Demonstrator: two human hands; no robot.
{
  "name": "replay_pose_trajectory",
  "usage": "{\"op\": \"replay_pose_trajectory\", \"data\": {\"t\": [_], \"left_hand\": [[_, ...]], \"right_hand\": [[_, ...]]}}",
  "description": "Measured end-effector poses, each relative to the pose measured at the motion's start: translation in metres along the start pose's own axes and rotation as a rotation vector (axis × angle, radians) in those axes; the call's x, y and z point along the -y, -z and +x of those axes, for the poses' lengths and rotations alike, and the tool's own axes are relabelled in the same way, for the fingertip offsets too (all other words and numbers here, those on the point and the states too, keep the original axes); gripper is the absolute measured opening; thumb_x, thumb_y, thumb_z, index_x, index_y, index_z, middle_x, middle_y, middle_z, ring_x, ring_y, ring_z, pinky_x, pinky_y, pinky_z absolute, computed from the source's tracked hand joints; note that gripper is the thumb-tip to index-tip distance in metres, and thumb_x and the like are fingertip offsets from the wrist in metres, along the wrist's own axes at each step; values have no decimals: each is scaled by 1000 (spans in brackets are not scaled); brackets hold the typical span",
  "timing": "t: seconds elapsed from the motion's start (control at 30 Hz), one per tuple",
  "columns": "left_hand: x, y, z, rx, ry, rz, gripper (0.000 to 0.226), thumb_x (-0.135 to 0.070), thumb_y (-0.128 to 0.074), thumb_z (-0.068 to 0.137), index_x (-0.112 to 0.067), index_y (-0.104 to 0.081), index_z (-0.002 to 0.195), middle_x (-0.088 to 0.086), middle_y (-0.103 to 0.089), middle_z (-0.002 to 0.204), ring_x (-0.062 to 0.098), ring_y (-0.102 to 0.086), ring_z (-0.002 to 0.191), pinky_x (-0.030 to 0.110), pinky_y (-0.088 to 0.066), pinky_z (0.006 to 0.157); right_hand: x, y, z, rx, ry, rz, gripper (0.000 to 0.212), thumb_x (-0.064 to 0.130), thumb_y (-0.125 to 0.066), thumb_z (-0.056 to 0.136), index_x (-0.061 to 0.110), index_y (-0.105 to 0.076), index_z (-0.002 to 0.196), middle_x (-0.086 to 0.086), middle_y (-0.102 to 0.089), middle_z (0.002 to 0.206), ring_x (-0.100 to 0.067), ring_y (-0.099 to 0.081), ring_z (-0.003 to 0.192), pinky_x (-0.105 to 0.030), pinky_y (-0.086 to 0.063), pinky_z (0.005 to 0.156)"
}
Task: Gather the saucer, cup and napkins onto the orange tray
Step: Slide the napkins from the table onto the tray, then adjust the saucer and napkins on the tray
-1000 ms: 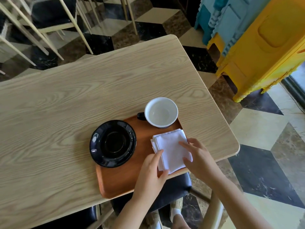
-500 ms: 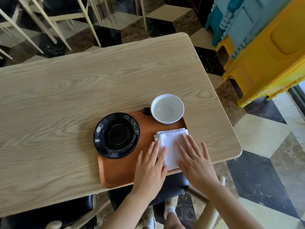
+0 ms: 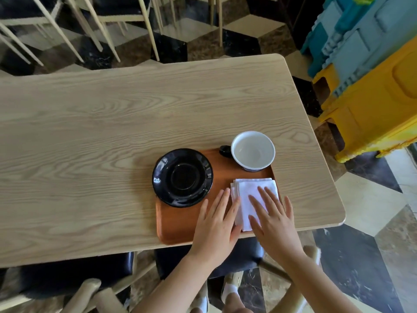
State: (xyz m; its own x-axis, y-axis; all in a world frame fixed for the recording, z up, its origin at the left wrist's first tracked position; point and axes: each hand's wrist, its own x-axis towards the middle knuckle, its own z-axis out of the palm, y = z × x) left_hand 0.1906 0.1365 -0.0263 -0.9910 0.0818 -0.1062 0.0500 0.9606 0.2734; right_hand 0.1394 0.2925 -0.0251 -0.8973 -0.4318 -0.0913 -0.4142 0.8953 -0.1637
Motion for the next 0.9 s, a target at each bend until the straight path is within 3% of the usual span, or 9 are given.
{"op": "replay_pose_trajectory", "data": {"t": [0.1, 0.27, 0.4, 0.67, 0.9], "left_hand": [[19, 16, -12, -68, 45, -9, 55, -40, -33, 90, -19, -34, 140, 11, -32, 150, 22, -27, 139, 48, -30, 108], [67, 29, -37, -65, 138, 57, 53, -41, -35, 90, -17, -41, 137, 15, -38, 146, 27, -33, 136, 53, -31, 106], [96, 28, -54, -12, 199, 107, 51, -43, -33, 89, -18, -48, 131, 15, -46, 140, 28, -40, 132, 52, -34, 104], [102, 24, -67, -15, 179, 53, 50, -42, -36, 90, -20, -44, 135, 12, -46, 141, 26, -37, 134, 44, -40, 101], [97, 19, -83, -4, 166, 11, 50, -42, -37, 89, -21, -44, 135, 12, -46, 141, 26, -35, 135, 49, -44, 99]], "right_hand": [[28, 2, 13, -44, 94, 14, 43, 34, -34, 87, 18, -52, 123, -13, -55, 131, -27, -47, 124, -56, -39, 98], [68, -5, 31, -37, 274, 41, 52, 20, -66, 73, 17, -51, 122, -10, -53, 134, -26, -46, 126, -58, -38, 96], [80, -11, 38, -17, 324, 25, 46, 20, -68, 75, 16, -56, 119, -10, -58, 129, -26, -48, 124, -59, -36, 99], [82, -11, 34, -39, 336, 43, 39, 17, -63, 80, 15, -57, 118, -11, -59, 127, -26, -48, 124, -54, -31, 103], [81, -12, 12, -30, 345, 69, 42, 17, -63, 80, 16, -54, 121, -11, -57, 129, -26, -45, 127, -54, -33, 105]]}}
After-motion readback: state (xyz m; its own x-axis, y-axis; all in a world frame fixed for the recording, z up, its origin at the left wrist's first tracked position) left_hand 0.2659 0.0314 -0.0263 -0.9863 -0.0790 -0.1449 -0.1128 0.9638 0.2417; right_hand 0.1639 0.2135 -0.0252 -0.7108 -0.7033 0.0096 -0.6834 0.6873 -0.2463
